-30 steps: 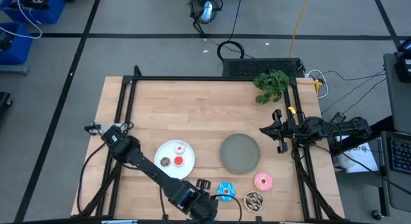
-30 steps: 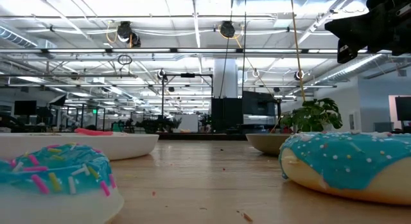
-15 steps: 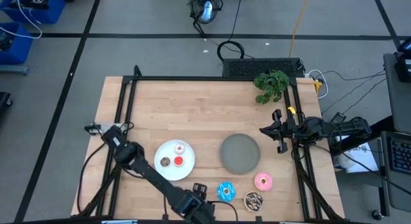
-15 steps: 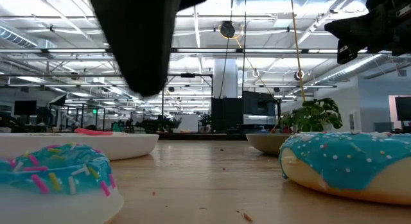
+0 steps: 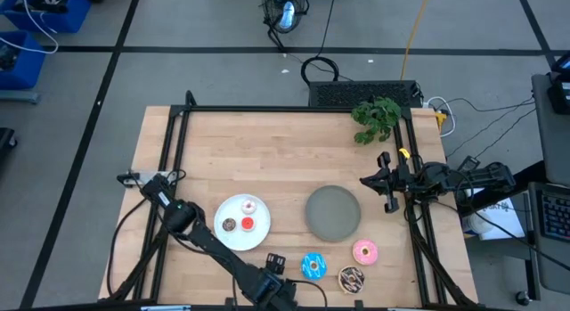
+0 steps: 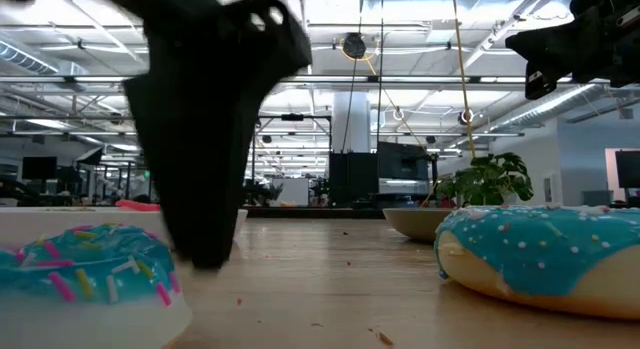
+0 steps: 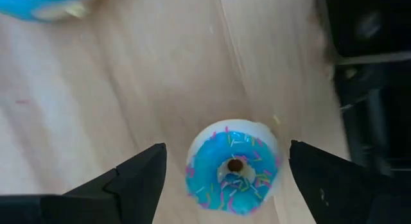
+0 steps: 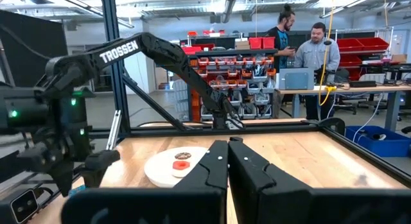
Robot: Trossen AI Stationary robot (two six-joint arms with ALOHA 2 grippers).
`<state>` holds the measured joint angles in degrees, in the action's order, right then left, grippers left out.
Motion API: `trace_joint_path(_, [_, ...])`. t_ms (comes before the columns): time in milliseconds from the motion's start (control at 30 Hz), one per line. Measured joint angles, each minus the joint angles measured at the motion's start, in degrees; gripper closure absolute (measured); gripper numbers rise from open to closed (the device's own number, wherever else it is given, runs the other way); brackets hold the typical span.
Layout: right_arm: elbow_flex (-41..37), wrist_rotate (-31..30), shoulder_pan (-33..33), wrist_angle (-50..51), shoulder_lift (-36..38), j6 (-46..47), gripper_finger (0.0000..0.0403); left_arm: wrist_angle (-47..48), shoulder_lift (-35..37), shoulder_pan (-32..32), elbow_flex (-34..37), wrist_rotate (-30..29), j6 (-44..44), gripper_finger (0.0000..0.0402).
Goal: Pick & Place donuts
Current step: Put the small blue donut on the white plate
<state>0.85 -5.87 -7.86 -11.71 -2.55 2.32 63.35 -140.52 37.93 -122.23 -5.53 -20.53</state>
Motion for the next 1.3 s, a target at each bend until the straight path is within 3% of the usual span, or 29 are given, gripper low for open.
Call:
trace_joint_path(500, [0.01, 0.0, 0.0, -0.06, -0.04, -0.01, 0.0403, -0.22, -0.62, -0.78, 0.55, 2.33, -1.51, 0.0086])
trace_joint_path(867, [-0.01, -0.02, 0.0, -0.06, -0.05, -0.01, 0.0403, 1.72, -0.41, -1.33, 0.63, 5.39, -4.2, 0.0247])
trace_joint_path(1000, [0.01, -0.02, 0.0, -0.06, -0.07, -0.01, 0.0403, 2.97, 0.88, -1.75, 0.79, 5.49, -5.19, 0.0284])
trace_joint_path(1100, [0.01, -0.02, 0.0, -0.06, -0.07, -0.01, 0.0403, 4.68, 3.51, -2.09, 0.76, 4.07, -5.54, 0.0288])
trace_joint_path(1300, [0.01, 0.0, -0.02, -0.06, -0.07, -0.01, 0.0403, 7.69, 10.21, -3.38, 0.74, -0.94, -7.31, 0.0258])
